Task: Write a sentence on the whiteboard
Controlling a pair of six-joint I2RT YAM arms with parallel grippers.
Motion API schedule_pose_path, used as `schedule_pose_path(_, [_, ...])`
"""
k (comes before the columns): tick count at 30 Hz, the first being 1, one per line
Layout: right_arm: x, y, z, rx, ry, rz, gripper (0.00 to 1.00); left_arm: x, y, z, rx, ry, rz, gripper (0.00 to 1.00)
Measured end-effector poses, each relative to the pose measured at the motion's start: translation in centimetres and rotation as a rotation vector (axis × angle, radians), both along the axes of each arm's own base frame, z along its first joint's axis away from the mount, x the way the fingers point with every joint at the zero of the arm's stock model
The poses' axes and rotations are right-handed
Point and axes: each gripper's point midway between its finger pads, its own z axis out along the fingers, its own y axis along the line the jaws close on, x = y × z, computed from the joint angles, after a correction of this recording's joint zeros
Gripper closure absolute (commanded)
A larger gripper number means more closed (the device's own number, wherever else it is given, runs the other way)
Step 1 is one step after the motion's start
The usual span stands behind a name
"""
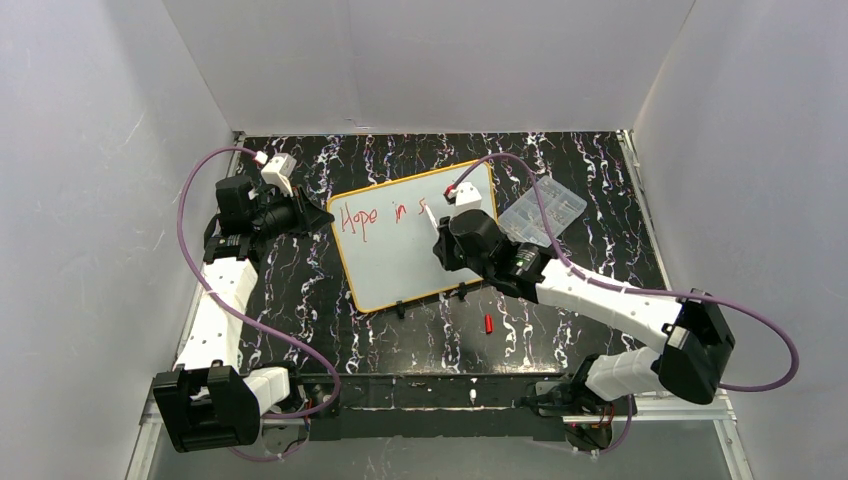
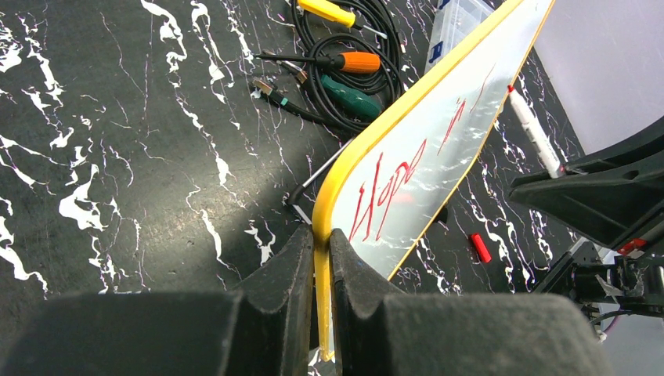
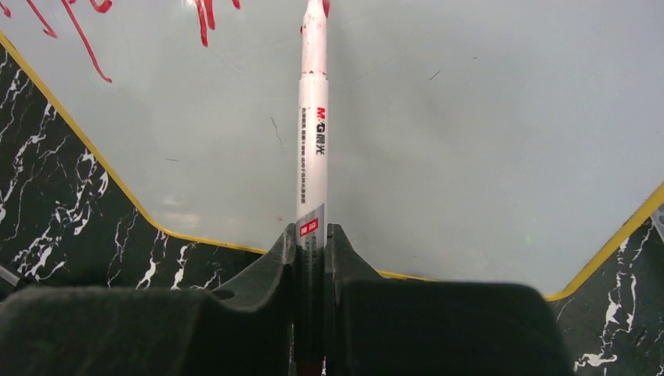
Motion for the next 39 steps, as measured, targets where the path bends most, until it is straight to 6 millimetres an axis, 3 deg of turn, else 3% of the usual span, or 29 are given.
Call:
schedule_pose_path(3, [0.3,-0.3,0.6,0.003,-0.021,-0.019,0.99,0.0,0.0,0.0,0.000,0.000,0.000,1.00])
schedule_pose_path(15, [1.1,-0.7,-1.2,-0.065,-0.018,-0.026,0.99,0.0,0.0,0.0,0.000,0.000,0.000,1.00])
schedule_pose_path(23, [1.4,-0.7,-1.0,-0.067,-0.026,-0.025,0.99,0.0,0.0,0.0,0.000,0.000,0.000,1.00])
schedule_pose_path(39, [0.6,-1.0,-2.5,-0.062,0.021,-0.026,0.99,0.0,0.0,0.0,0.000,0.000,0.000,1.00])
